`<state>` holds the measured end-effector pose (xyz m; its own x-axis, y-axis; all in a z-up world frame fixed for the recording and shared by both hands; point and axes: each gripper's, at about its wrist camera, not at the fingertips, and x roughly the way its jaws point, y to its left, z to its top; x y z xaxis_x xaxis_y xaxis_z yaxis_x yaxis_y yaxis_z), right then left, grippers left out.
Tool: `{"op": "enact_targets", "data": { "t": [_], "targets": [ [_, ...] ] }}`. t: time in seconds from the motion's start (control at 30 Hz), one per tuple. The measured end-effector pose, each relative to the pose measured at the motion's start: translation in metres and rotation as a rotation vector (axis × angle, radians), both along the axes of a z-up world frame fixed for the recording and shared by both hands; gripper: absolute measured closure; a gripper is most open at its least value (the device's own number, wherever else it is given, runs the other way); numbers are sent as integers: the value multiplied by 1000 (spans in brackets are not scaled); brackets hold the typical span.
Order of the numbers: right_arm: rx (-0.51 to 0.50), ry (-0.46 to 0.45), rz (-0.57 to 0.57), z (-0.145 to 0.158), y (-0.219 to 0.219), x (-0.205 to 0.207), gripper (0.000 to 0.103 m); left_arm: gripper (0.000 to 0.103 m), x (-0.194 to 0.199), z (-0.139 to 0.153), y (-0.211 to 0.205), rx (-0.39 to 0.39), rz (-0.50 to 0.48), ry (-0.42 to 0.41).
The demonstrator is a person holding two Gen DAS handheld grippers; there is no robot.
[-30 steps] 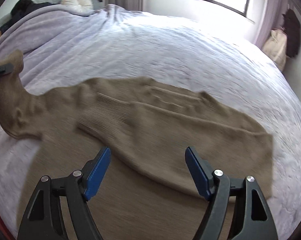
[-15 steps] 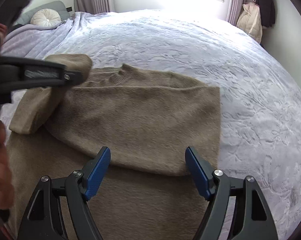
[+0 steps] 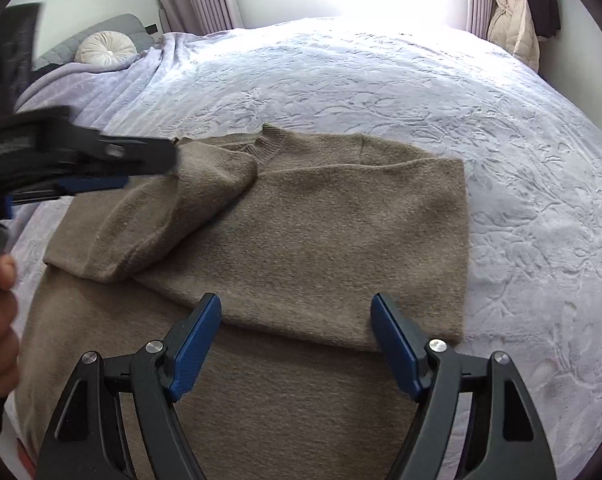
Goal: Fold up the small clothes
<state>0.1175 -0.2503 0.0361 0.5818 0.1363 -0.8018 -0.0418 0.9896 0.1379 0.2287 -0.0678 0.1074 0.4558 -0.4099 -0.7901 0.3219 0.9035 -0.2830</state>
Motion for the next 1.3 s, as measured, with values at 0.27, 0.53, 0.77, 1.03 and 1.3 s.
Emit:
{"op": "enact_targets", "data": {
  "t": [0.27, 0.53, 0.77, 1.03, 1.3],
  "targets": [
    [-65, -60, 75, 23, 65, 31, 23, 26, 14, -24, 98, 234, 311, -40],
    [-215, 54, 61, -12, 117, 94, 67, 26, 21, -80, 152, 197, 427, 111],
    [94, -12, -105, 4, 25, 59, 92, 26, 18, -71, 130, 132, 337, 64],
    [169, 55, -140, -15, -11, 46, 56, 16, 16, -84, 116, 181, 306, 32],
    [222, 47, -222, -13, -24, 48, 33, 4, 14, -97, 130, 137, 339, 35]
  ]
}}
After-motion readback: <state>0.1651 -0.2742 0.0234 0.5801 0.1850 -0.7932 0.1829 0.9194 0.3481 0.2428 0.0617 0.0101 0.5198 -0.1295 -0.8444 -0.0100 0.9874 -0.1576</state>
